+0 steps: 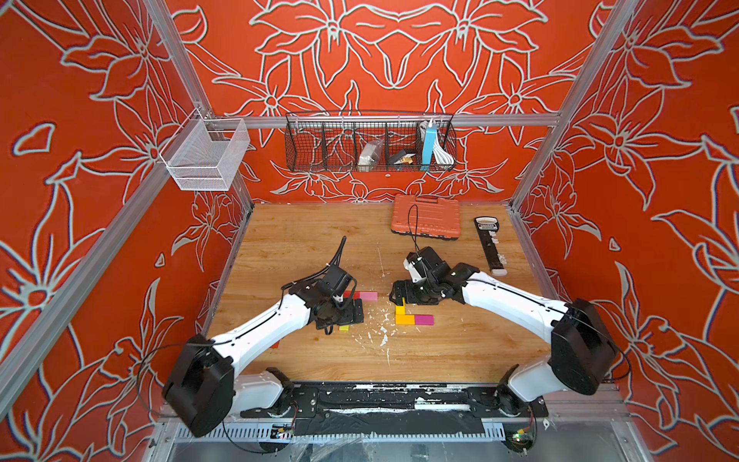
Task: Assemble the letter c with building blocks
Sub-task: Assemble the building block at the center of the board.
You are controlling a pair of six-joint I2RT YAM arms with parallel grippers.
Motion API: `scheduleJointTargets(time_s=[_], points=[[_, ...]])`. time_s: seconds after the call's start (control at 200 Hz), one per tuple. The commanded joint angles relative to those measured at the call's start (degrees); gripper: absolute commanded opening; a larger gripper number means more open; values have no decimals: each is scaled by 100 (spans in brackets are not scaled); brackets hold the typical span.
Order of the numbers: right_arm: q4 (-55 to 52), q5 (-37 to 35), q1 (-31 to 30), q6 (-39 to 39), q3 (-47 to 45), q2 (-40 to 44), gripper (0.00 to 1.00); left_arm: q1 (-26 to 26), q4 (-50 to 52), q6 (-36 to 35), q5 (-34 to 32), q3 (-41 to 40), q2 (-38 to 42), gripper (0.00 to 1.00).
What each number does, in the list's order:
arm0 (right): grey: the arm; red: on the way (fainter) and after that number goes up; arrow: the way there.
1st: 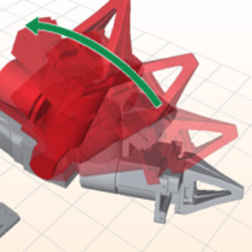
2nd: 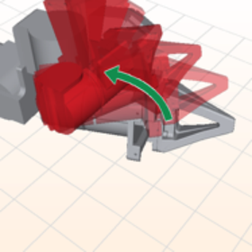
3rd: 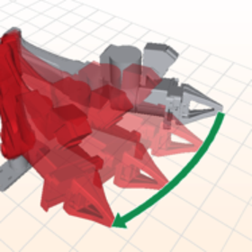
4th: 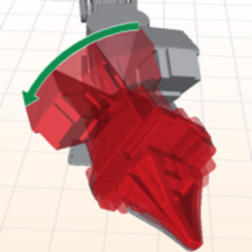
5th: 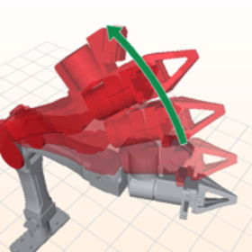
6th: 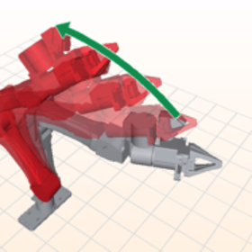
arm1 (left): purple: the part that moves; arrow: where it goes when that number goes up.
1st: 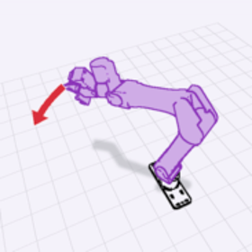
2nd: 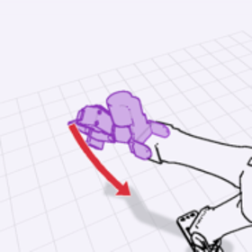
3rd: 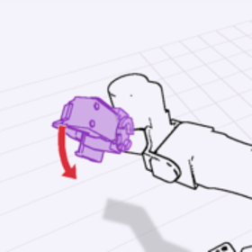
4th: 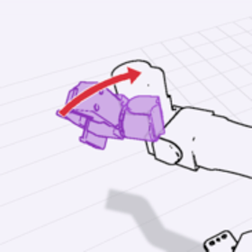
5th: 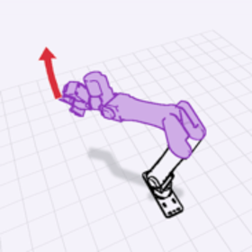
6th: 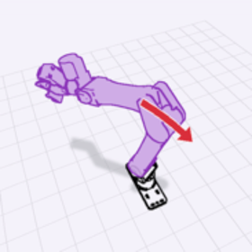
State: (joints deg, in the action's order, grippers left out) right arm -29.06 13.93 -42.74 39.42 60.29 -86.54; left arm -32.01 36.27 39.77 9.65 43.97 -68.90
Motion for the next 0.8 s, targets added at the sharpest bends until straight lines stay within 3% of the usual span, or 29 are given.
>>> scheduleJointTargets(time_s=[0.0, 0.13, 0.245, 0.52, 0.796], points=[[62, 65, 22, 61, 98, -107, 94, -55, -450, 1182, 630, -560, 415, 98], [145, 92, 21, 145, 41, -125, 93, -153, -1423, 2529, 684, -1370, 970, 98], [198, 127, 20, 194, 35, -143, 93, -243, -1707, 3149, 399, -1646, 1170, 98], [208, 118, 21, 232, 0, -135, 93, -245, -2397, 3942, 248, -2027, 1347, 98], [216, 118, 22, 238, -26, -122, 93, -246, -2555, 4100, -13, -2006, 1265, 98]])
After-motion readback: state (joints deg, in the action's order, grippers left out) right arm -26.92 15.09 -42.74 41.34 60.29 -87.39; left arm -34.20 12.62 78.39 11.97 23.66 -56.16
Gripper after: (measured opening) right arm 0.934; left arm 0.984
